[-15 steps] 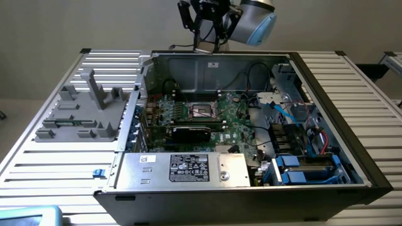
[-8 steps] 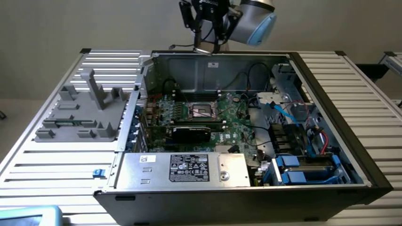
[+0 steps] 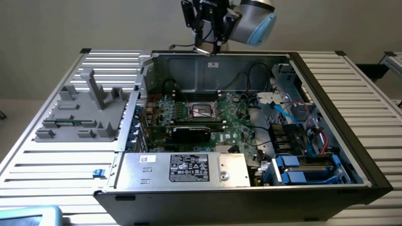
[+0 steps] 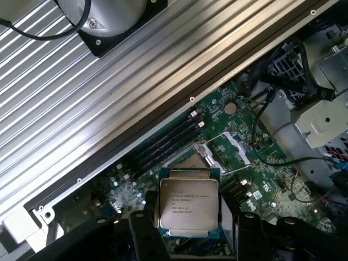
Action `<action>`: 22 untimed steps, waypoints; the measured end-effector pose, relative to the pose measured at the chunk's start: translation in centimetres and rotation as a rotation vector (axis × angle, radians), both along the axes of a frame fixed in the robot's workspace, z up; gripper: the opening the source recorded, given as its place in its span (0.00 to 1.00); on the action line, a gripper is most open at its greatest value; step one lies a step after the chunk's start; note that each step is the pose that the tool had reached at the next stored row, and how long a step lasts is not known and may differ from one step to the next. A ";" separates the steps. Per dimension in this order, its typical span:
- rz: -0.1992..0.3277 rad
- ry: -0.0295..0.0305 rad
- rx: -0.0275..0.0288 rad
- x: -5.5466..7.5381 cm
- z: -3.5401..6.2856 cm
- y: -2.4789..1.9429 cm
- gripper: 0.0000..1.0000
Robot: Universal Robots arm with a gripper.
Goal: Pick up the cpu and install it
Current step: 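Place the cpu into insertion slot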
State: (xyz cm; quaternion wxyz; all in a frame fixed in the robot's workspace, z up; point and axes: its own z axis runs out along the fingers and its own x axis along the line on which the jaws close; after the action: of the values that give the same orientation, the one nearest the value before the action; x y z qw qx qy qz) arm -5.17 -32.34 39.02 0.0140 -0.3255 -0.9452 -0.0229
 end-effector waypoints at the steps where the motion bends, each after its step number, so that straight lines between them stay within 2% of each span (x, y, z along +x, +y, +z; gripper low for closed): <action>1: -0.017 0.0000 0.0000 0.0 -0.02 0.00 0.54; 22: -0.361 0.0000 0.0000 0.0 -0.40 0.00 0.54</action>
State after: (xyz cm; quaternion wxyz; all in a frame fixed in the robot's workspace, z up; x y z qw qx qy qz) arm -5.17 -32.34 38.62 0.0097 -0.4899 -0.8713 -0.0250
